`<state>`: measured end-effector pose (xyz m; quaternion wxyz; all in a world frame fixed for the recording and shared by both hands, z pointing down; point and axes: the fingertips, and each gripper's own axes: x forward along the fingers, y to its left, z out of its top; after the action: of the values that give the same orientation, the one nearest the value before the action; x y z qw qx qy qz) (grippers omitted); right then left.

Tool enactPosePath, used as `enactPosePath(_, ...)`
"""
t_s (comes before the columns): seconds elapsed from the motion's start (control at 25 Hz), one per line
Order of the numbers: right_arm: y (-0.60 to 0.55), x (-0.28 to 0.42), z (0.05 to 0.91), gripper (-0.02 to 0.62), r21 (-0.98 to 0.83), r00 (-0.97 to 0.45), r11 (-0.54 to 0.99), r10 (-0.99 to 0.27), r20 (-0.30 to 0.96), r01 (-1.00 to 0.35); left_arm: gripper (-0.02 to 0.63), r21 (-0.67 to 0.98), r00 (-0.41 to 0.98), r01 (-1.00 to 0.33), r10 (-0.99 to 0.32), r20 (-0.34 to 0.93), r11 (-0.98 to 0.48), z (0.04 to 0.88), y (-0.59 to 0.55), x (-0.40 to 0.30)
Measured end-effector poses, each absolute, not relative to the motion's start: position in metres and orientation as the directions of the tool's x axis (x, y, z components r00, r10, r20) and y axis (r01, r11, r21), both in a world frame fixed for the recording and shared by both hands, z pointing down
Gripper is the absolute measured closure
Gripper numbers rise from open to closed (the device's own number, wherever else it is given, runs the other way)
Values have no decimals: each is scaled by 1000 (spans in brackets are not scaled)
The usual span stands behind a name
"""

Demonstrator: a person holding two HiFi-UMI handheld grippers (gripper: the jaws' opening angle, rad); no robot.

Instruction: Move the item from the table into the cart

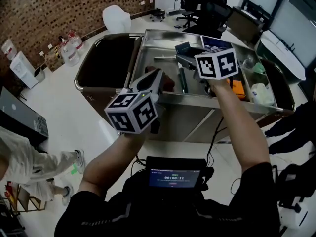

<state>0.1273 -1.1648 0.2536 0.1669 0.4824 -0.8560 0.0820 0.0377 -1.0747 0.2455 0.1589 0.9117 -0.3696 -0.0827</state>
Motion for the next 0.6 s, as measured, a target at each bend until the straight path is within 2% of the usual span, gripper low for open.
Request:
enactPosePath(0.4,-1270,98,327,345,-43,-456,541,-662,595,-840,604,405,709,-651,-705,20,-643,259,-1161,18)
enactPosePath(0.6,-1308,89,365,345,-60,-414,518,-603,682,-854,606,341,729,-662,-680,83,-668,271,-1197,15)
